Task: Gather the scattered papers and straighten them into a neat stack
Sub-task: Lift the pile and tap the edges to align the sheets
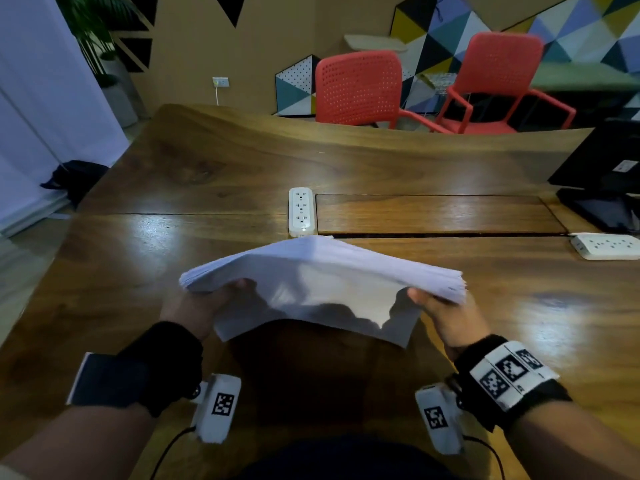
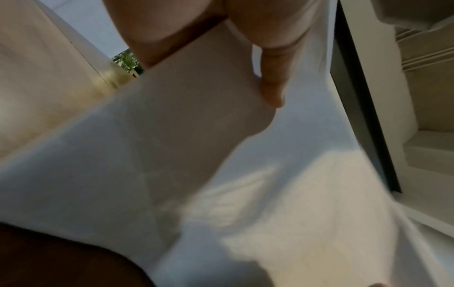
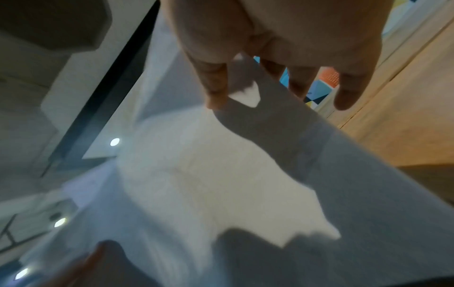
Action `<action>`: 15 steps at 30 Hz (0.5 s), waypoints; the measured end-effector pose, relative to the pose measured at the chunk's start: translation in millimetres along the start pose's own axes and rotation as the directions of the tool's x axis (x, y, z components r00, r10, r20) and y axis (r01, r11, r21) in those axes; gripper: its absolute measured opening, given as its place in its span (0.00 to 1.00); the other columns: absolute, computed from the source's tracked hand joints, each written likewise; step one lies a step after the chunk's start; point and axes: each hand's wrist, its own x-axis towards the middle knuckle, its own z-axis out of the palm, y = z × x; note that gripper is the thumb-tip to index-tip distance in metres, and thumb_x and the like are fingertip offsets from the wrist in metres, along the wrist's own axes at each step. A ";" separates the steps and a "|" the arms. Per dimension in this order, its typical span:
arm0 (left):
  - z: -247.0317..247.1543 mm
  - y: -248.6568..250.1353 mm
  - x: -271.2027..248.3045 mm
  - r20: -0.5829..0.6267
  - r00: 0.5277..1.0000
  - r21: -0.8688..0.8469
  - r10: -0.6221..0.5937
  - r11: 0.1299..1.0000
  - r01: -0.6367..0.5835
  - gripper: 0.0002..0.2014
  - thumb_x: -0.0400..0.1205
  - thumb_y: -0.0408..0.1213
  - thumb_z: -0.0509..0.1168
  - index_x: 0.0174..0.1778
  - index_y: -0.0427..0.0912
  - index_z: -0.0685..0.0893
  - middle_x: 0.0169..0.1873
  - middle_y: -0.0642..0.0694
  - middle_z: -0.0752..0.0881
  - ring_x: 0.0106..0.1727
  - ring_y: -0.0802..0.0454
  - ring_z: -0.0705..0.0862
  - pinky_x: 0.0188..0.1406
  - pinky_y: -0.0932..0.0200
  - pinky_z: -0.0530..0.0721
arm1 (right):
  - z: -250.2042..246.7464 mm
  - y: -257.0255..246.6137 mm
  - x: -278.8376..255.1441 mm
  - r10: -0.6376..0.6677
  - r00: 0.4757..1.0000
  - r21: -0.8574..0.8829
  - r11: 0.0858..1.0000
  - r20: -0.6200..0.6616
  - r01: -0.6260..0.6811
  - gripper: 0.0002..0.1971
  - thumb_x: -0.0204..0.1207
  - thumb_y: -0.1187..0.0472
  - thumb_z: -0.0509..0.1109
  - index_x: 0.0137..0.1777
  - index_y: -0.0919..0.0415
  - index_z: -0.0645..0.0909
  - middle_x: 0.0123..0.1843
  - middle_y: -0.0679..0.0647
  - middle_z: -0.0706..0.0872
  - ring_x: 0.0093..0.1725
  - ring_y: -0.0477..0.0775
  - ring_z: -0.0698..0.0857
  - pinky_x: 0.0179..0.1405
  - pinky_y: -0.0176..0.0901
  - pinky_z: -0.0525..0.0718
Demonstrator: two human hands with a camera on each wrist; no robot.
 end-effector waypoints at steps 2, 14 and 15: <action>-0.8 -1.7 1.2 -0.066 0.992 -0.101 -0.106 0.990 0.099 0.19 0.52 0.54 0.78 0.32 0.48 0.83 0.44 0.38 0.89 0.39 0.51 0.89 0.40 0.57 0.85 | 5.1 -10.4 1.4 -0.021 0.998 0.048 0.999 -0.053 0.024 0.46 0.36 0.30 0.81 0.55 0.56 0.83 0.44 0.36 0.92 0.47 0.37 0.89 0.46 0.29 0.85; 6.3 20.1 -6.8 0.021 0.984 -0.378 0.175 0.913 -0.154 0.41 0.41 0.62 0.80 0.49 0.55 0.78 0.48 0.55 0.85 0.47 0.65 0.85 0.42 0.76 0.82 | -13.1 -8.9 -0.2 -0.013 0.999 0.152 0.988 -0.032 0.018 0.64 0.35 0.44 0.89 0.74 0.67 0.66 0.65 0.67 0.82 0.60 0.56 0.86 0.44 0.35 0.86; 8.6 19.2 -5.5 0.004 0.984 -0.408 0.179 0.898 -0.162 0.43 0.40 0.66 0.78 0.51 0.55 0.76 0.51 0.52 0.83 0.50 0.62 0.84 0.44 0.76 0.82 | -11.8 -7.9 -0.2 -0.010 1.000 0.159 0.987 -0.028 0.015 0.65 0.35 0.45 0.89 0.75 0.67 0.65 0.66 0.67 0.82 0.61 0.56 0.85 0.45 0.36 0.86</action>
